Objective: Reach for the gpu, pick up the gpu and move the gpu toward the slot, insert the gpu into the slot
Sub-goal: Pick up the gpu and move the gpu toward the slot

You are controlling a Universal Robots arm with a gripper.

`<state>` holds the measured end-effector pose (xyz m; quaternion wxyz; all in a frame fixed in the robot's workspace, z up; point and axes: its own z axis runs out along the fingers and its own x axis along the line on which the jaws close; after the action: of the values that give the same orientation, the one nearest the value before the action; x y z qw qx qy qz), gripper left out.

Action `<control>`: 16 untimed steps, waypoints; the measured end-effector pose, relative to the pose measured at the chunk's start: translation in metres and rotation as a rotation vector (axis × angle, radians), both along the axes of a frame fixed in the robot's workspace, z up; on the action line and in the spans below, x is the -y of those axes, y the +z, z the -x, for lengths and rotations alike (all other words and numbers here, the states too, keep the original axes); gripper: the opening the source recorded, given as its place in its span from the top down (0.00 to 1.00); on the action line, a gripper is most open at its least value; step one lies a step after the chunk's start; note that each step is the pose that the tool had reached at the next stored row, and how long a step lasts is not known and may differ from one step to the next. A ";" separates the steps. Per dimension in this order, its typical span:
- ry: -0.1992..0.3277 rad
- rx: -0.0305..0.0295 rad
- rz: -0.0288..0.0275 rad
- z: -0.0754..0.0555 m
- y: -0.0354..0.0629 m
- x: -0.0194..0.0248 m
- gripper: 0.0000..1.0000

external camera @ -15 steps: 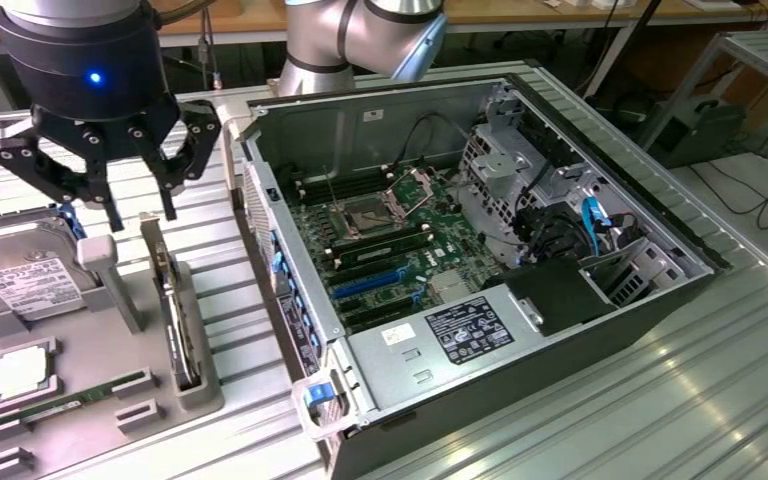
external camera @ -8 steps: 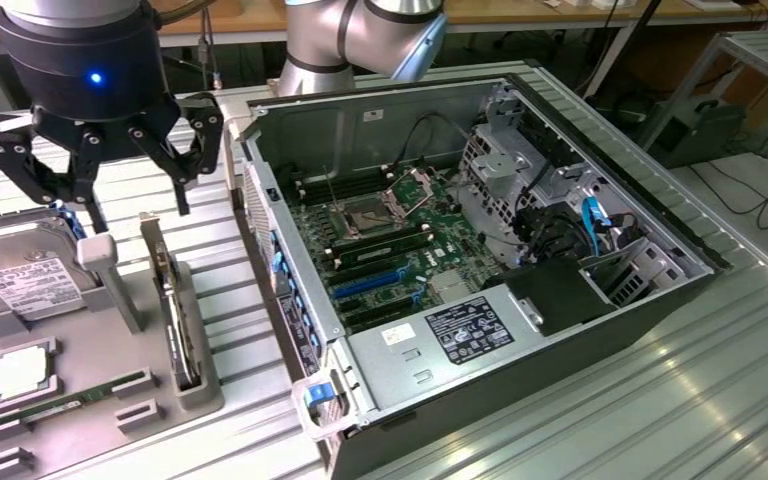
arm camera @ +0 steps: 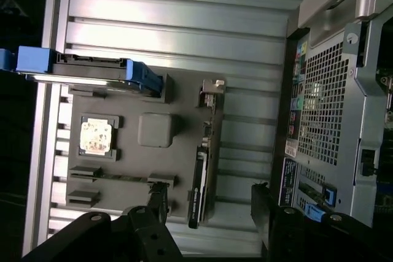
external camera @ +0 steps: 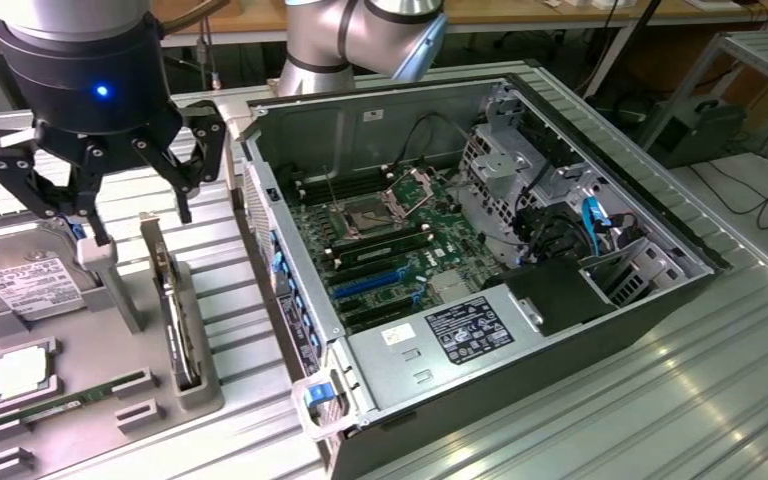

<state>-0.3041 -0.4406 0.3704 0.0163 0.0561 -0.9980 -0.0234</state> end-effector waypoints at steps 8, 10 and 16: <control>0.010 0.0264 0.0002 0.001 -0.0064 0.0040 0.34; 0.009 0.0265 0.0006 0.001 -0.0085 0.0073 0.34; -0.024 0.0270 0.0021 0.001 -0.0161 0.0116 0.34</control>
<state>-0.3048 -0.4523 0.3543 0.0026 0.0443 -0.9988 -0.0218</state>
